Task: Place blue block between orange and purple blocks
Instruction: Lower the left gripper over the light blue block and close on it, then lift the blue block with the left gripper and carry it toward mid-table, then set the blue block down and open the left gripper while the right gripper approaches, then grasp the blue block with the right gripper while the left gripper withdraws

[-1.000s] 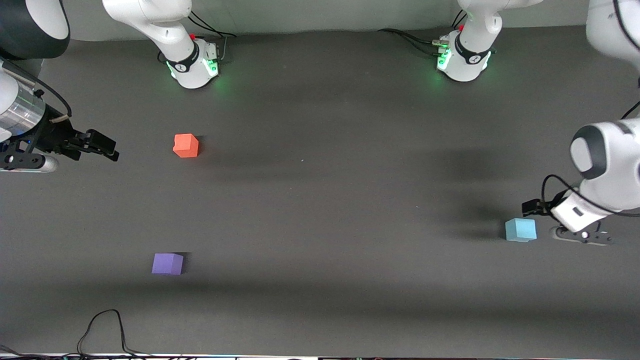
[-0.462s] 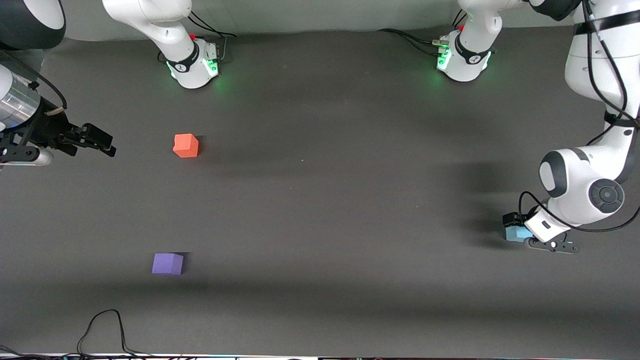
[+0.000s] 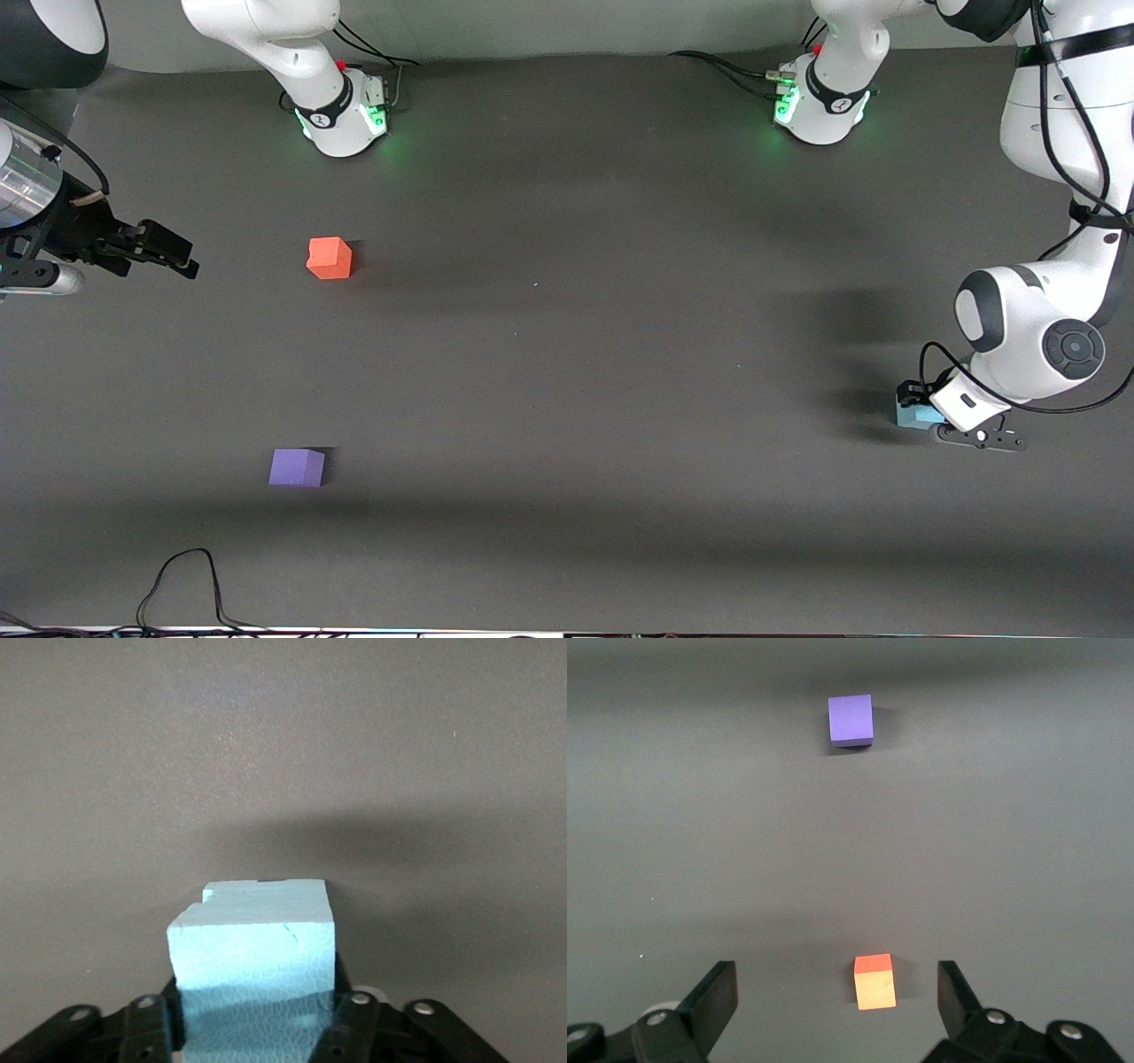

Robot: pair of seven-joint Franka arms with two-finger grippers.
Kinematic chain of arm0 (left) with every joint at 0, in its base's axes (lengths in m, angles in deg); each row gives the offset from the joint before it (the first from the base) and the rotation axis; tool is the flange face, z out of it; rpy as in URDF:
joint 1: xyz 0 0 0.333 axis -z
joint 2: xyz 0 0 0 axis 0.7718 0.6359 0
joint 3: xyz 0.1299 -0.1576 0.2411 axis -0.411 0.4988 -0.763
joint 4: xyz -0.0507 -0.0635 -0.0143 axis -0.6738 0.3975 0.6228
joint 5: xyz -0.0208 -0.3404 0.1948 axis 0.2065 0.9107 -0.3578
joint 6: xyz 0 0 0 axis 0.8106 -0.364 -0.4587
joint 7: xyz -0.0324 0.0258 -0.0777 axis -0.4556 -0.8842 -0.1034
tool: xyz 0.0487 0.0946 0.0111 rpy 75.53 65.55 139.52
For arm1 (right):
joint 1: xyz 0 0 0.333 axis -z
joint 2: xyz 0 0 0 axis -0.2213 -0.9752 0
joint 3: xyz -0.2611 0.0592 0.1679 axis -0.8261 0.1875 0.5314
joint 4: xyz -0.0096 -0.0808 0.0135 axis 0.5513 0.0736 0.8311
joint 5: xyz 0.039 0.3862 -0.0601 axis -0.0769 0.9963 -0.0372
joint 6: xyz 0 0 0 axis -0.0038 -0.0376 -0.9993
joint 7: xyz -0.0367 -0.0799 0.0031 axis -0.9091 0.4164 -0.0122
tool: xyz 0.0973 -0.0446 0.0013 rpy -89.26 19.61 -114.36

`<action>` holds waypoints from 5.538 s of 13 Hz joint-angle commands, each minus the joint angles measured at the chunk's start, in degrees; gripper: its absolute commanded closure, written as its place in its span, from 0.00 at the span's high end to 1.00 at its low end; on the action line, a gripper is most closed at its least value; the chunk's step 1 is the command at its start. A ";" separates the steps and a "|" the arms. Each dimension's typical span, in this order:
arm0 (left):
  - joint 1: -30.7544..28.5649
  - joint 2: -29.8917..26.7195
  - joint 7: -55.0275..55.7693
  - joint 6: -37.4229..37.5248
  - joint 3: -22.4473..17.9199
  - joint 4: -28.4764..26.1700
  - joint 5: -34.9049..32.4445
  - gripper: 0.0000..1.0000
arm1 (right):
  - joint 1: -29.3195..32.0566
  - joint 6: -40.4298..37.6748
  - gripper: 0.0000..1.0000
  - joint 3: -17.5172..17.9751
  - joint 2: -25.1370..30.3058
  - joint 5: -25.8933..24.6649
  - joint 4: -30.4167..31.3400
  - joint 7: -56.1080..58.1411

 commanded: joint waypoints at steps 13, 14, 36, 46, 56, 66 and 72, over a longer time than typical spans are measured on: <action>13.42 -14.68 28.67 36.24 6.33 15.04 0.39 0.52 | -2.88 0.74 1.00 -0.98 0.00 0.38 0.83 0.88; 17.54 -14.16 36.31 35.64 7.47 15.93 0.13 0.52 | -2.88 0.74 1.00 -0.98 -0.01 0.38 0.83 1.05; 45.66 7.94 62.69 20.92 8.53 28.07 -2.52 1.00 | -7.79 5.39 1.00 -0.98 -3.16 3.02 1.00 -0.68; 3.64 -10.71 13.83 48.46 9.24 25.43 5.59 1.00 | -33.97 27.16 1.00 -0.98 -23.00 -0.40 0.83 -26.23; -2.72 -29.08 10.98 55.06 9.24 20.70 -0.67 1.00 | -37.59 44.59 1.00 5.69 -38.15 -11.22 3.54 -47.71; 5.72 -32.70 10.81 52.50 3.26 16.81 -0.58 1.00 | -38.39 39.89 0.06 5.62 -28.60 -13.85 12.52 -49.84; 5.54 -32.43 10.81 52.86 3.35 16.99 -0.14 1.00 | -37.16 26.94 0.07 -14.56 -11.27 -3.31 14.44 -23.33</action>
